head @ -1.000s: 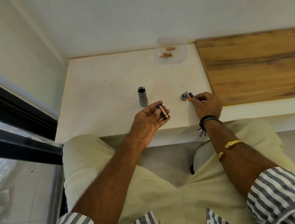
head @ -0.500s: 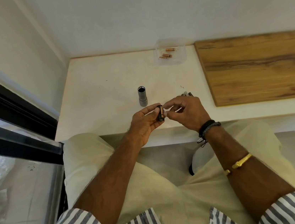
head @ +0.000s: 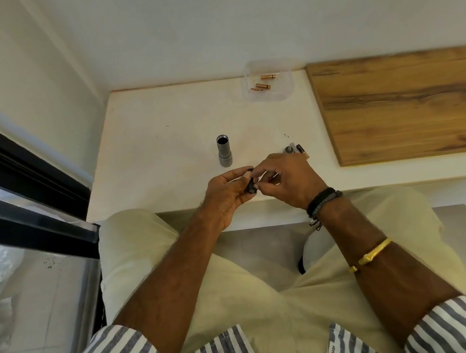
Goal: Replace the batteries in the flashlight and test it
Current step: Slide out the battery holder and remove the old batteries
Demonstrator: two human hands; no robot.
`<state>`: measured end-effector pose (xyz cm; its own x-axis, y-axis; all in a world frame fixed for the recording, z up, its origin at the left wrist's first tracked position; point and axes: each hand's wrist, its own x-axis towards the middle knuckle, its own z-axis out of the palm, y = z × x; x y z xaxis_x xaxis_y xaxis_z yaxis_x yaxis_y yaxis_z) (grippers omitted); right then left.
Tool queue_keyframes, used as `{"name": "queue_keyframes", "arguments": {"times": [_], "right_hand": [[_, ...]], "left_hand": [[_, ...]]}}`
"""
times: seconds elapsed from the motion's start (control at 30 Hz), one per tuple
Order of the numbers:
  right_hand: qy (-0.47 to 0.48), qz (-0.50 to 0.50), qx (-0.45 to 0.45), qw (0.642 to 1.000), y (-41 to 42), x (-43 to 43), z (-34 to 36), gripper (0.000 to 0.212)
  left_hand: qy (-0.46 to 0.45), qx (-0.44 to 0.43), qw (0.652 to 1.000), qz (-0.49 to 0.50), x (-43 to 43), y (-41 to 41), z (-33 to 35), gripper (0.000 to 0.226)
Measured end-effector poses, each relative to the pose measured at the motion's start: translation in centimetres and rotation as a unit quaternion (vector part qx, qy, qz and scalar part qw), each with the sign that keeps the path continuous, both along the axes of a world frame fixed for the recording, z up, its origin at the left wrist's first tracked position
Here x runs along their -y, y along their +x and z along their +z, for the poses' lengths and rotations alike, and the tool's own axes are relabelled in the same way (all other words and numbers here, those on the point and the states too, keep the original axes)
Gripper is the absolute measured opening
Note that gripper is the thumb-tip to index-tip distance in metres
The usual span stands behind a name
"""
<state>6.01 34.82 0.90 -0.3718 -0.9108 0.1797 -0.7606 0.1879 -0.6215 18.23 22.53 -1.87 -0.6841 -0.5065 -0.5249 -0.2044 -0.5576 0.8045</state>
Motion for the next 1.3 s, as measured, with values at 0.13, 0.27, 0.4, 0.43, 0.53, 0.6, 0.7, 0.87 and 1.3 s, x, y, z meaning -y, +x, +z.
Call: {"name": "queue_keyframes", "arguments": {"times": [0.13,0.27,0.4,0.43,0.53,0.6,0.7,0.87,1.3], "right_hand": [[-0.015,0.004,-0.009,1.000,0.1,0.1,-0.4,0.020],[-0.031,0.020,-0.016,0.999,0.2,0.2,-0.8,0.024],[-0.037,0.029,-0.018,0.999,0.0,0.4,-0.8,0.021],[-0.033,0.035,-0.010,0.999,0.1,0.4,-0.6,0.021],[-0.040,0.038,0.010,0.998,0.3,0.3,-0.1,0.028],[-0.048,0.020,0.015,0.999,0.4,0.2,-0.1,0.020],[-0.057,-0.015,0.018,0.998,0.3,0.2,-0.4,0.015],[-0.121,-0.152,0.091,0.977,-0.4,-0.3,-0.2,0.011],[-0.120,-0.485,0.245,0.831,-6.3,-1.6,-3.7,0.015]], "left_hand": [[0.007,0.004,1.000,0.002,0.1,0.0,0.1,0.022],[0.015,0.008,1.000,0.007,0.2,-0.1,0.3,0.023],[0.028,0.004,0.999,0.022,0.3,-0.1,0.3,0.028],[0.031,0.003,0.999,0.025,0.3,0.0,0.3,0.030],[0.039,-0.010,0.999,0.032,0.4,0.1,0.3,0.029],[0.044,-0.025,0.998,0.037,0.4,0.1,0.5,0.026],[0.052,-0.045,0.996,0.050,0.4,0.1,0.4,0.024],[0.076,-0.047,0.992,0.084,0.4,-0.2,0.3,0.028],[0.156,-0.113,0.980,0.055,0.1,-1.0,0.0,0.024]]}}
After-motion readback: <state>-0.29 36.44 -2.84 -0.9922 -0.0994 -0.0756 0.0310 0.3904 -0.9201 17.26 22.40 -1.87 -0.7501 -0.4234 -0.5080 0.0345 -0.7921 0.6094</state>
